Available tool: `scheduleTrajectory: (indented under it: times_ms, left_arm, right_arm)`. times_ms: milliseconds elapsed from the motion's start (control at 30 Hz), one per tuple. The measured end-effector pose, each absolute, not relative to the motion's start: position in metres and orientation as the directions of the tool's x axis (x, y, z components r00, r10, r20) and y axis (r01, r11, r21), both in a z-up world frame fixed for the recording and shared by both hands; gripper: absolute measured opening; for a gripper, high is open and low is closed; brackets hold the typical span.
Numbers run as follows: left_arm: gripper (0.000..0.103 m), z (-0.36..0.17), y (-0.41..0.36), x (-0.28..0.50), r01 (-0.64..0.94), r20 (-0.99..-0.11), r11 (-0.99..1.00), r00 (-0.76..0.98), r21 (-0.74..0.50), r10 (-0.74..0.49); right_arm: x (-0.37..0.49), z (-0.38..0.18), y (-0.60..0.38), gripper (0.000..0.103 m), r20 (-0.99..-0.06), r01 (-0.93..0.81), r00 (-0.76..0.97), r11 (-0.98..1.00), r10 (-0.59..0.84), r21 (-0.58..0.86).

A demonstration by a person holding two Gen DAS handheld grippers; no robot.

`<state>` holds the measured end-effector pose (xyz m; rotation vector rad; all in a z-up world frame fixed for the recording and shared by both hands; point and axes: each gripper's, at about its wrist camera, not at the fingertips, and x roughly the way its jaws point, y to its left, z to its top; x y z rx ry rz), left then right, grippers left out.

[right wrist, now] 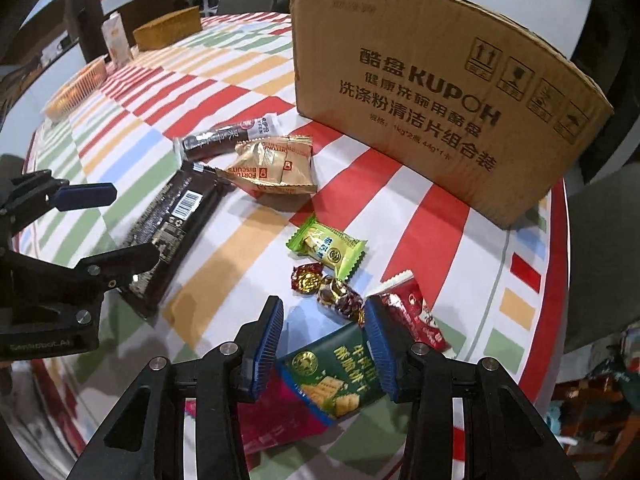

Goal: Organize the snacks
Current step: 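Grasp the gold wrapped candy with the right tool while the left tool grasps the dark chocolate bar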

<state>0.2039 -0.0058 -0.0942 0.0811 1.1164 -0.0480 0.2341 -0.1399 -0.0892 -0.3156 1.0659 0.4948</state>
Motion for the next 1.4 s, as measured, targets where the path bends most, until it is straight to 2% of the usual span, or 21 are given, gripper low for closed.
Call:
scheduleTrajectory:
  times_ms: [600,700,833,1100,1400]
  left_arm:
    - [0.071,-0.115,-0.004,0.236,0.053,-0.921,0.999,0.388,-0.001,-0.022]
    - [0.057,-0.118,-0.004,0.237,0.055,-0.924,0.998,0.382,-0.005,-0.026]
    - [0.052,-0.118,-0.004,0.236,0.061,-0.921,0.998,0.388,-0.013,-0.036]
    - [0.051,-0.112,-0.006,0.227,0.068,-0.914,0.997,0.402,-0.03,-0.055]
    - [0.051,-0.072,-0.006,0.207,0.091,-0.862,0.995,0.499,-0.048,-0.087]
  right_arm:
    - [0.256,-0.104,-0.137,0.028,-0.901,-0.532,0.371,0.847,0.224,-0.008]
    - [0.256,-0.104,-0.137,0.027,-0.897,-0.525,0.375,0.851,0.232,0.0]
    - [0.253,-0.104,-0.137,0.027,-0.89,-0.516,0.391,0.857,0.235,0.0]
    - [0.243,-0.092,-0.138,0.027,-0.872,-0.497,0.416,0.867,0.259,0.02]
    - [0.228,-0.066,-0.143,0.027,-0.833,-0.486,0.467,0.873,0.298,0.039]
